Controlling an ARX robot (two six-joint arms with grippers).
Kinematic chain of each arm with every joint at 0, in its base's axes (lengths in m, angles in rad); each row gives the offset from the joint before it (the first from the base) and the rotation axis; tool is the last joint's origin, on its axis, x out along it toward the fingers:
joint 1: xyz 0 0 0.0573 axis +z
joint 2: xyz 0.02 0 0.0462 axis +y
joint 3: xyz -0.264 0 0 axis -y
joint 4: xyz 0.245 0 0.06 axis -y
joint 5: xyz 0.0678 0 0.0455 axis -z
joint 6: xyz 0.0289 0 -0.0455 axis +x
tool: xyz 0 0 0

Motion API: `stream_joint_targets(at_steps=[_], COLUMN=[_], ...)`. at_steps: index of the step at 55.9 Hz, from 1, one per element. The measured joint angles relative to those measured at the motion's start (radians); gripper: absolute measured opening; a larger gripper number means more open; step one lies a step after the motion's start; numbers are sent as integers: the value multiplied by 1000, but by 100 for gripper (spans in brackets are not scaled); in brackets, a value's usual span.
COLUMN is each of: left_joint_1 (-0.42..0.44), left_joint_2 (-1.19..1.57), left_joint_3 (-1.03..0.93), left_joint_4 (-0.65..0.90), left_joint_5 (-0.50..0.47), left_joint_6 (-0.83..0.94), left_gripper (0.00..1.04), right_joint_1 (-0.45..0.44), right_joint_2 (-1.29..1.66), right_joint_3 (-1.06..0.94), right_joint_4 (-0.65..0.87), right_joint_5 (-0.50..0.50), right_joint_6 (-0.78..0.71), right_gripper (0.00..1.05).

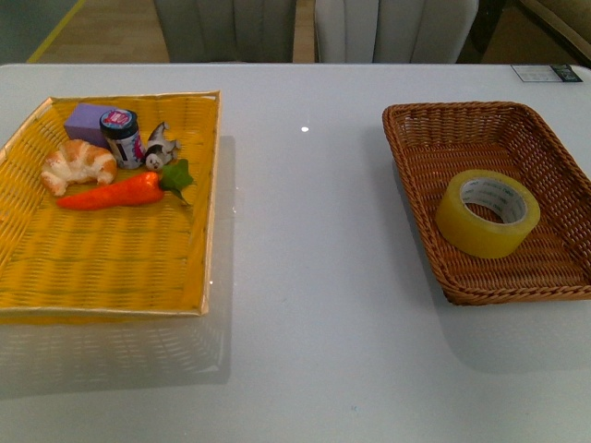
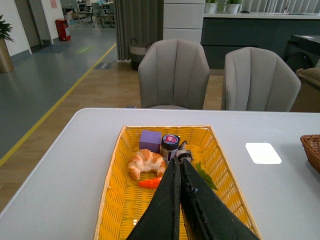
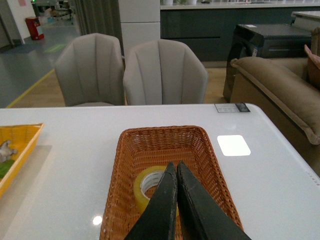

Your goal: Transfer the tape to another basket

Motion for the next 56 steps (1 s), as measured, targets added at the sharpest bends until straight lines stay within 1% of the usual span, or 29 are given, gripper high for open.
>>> stream_joint_targets(at_steps=[13,15,19,31,36,37,41,42,46,47,49,53,54,56], left_joint_1=[0,0,0,0,0,0,0,0,0,0,0,0,0,0], left_joint_2=[0,0,0,0,0,0,0,0,0,0,0,0,0,0], left_joint_3=[0,0,0,0,0,0,0,0,0,0,0,0,0,0], left_joint_4=[0,0,0,0,0,0,0,0,0,0,0,0,0,0], left_joint_5=[0,0,0,0,0,0,0,0,0,0,0,0,0,0], left_joint_6=[0,0,0,0,0,-1,0,0,0,0,0,0,0,0], left_gripper=[2,2,2,2,2,2,16,18,32,34,41,61,62,69], right_joint_1=[0,0,0,2,2,2,2,2,2,2,2,2,2,2], right_joint_2=[-77,-103,-208,-248,-249,-249,-249,-249,-249,-249,-249,-249,-249,-249], right_joint_3=[0,0,1,1,1,1,1,1,1,1,1,1,1,1], right_joint_4=[-78,-105,-238,-254,-254,-254,-254,-254,-254,-254,-254,-254,-254,-254], right_joint_5=[1,1,2,2,2,2,2,2,2,2,2,2,2,2], right_joint_6=[0,0,0,0,-2,-2,-2,-2,-2,-2,-2,-2,-2,-2], right_gripper=[2,2,2,2,19,21,35,36,50,52,59,79,80,87])
